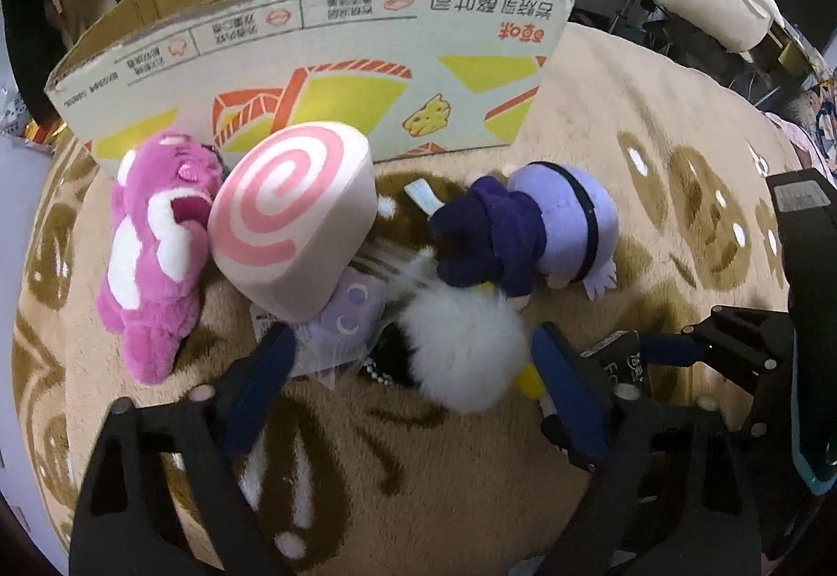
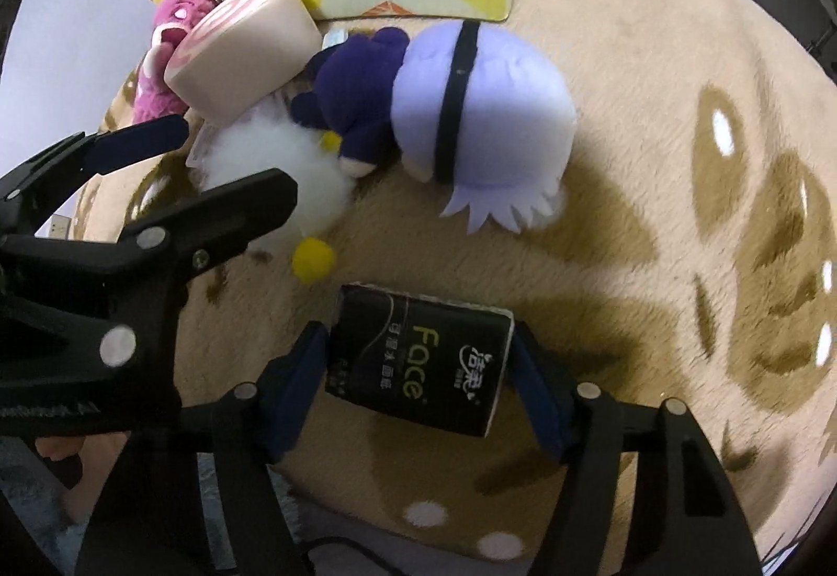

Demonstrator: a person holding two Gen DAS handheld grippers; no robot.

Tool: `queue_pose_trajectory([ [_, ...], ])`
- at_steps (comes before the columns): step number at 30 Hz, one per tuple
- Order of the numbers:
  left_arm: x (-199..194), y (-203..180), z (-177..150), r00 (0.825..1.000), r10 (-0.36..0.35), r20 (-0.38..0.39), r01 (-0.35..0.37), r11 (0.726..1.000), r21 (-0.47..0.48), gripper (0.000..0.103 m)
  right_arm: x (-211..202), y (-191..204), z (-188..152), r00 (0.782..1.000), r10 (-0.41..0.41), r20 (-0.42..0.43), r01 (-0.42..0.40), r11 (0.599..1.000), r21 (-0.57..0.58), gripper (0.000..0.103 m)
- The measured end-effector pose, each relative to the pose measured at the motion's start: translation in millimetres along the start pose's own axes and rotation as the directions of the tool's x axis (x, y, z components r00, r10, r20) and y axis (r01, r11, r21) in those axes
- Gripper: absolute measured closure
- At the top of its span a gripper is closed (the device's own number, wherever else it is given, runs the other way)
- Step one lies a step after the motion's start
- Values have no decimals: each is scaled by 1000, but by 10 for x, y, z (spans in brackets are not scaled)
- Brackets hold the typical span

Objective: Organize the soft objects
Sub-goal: 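Grip the black Face tissue pack with the right tool while the left tool grips the white fluffy plush, then lift the black pack with the right tool while the left tool lifts the white plush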

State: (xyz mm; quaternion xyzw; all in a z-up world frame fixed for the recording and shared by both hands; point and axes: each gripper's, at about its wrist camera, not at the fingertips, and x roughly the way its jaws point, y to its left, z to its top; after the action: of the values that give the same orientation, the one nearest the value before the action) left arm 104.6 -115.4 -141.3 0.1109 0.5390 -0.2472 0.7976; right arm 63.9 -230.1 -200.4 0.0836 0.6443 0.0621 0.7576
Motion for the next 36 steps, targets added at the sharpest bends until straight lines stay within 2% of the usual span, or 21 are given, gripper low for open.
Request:
queue_pose_trajectory([
  [3, 23, -39, 20, 1000, -19, 1, 19, 1000, 17, 37, 17, 28, 8, 1000, -9, -5, 9, 1000, -11, 30],
  [4, 33, -44, 27, 999, -43, -6, 43, 999, 18, 47, 25, 41, 14, 1000, -8, -7, 8, 1000, -10, 30],
  [5, 47, -45, 33, 997, -74, -14, 74, 997, 13, 51, 31, 35, 10, 1000, -7, -8, 7, 1000, -8, 30],
  [6, 54, -56, 33, 996, -90, -15, 90, 996, 19, 51, 40, 28, 15, 1000, -4, -10, 4, 1000, -6, 30],
  [10, 106, -167, 22, 996, -85, -22, 86, 994, 74, 51, 70, -41, 39, 1000, -10, -19, 10, 1000, -13, 30],
  [16, 182, -245, 21, 996, -81, -39, 84, 991, 101, 51, 155, -39, 175, 1000, -7, -19, 6, 1000, -11, 30],
  [21, 304, -221, 36, 998, -39, -57, 44, 995, 88, 51, 160, -17, 179, 1000, -15, -19, 15, 1000, -19, 29],
  [27, 381, -384, 8, 999, 12, -46, -6, 990, 140, 51, 162, 23, 100, 1000, -24, -20, 23, 999, -32, 28],
  [32, 390, -385, 23, 998, 37, -45, -32, 993, 118, 65, 184, 81, 96, 999, -33, -16, 32, 999, -42, 30],
  [36, 328, -228, 20, 999, 19, -40, -18, 999, 43, 69, 140, 87, 75, 999, -42, 5, 42, 998, -50, 31],
])
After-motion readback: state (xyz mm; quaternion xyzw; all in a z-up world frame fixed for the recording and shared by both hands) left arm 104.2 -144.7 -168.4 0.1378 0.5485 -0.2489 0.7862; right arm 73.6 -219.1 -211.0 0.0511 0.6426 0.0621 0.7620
